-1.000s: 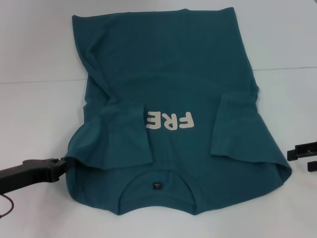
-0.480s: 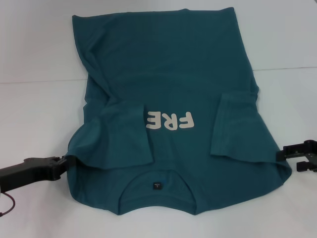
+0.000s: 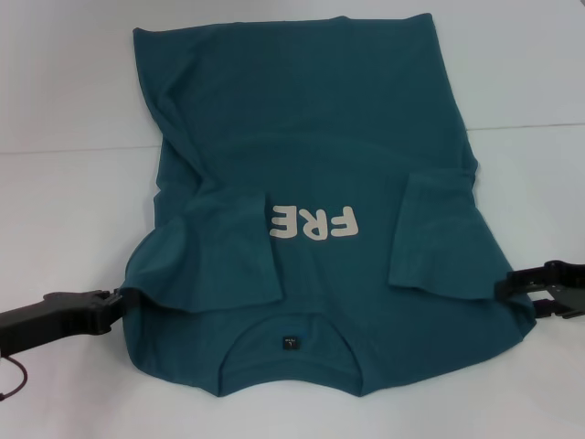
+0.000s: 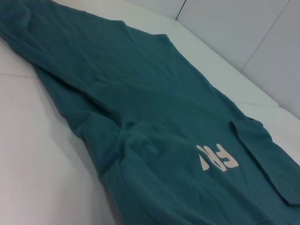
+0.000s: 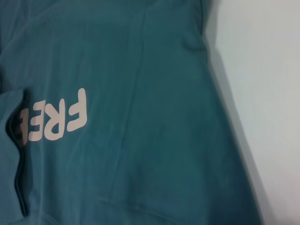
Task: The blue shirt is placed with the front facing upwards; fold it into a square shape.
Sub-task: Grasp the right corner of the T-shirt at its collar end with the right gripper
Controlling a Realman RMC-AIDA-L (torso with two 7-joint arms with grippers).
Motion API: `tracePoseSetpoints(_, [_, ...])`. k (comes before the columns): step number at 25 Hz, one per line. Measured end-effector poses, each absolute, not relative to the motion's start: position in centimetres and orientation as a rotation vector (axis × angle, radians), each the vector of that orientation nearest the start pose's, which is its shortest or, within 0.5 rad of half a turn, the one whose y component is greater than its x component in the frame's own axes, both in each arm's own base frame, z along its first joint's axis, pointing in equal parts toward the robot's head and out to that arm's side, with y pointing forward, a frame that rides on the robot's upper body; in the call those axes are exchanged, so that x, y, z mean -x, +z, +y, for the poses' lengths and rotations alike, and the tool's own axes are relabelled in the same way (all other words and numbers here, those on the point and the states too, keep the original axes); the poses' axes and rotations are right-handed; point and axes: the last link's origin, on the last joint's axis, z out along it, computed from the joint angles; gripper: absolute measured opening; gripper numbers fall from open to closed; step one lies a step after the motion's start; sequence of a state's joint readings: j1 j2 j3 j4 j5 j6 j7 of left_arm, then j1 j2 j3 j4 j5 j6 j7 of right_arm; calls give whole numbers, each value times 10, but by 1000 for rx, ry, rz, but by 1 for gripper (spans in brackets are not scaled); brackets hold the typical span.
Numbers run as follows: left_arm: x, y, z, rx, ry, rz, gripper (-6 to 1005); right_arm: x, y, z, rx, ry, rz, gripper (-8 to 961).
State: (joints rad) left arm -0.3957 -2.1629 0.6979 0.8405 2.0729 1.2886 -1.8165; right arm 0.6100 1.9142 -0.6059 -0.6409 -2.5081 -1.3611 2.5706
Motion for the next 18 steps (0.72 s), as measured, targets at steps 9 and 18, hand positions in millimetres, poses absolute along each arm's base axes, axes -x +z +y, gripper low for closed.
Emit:
tracePoseSetpoints(9, [307, 2, 327, 2312, -559, -1214, 28, -343, 62, 358, 1889, 186, 1986, 787])
tracePoseSetpoints(18, [306, 3, 329, 2315, -561, -1210, 27, -349, 63, 358, 1878, 114, 1962, 297])
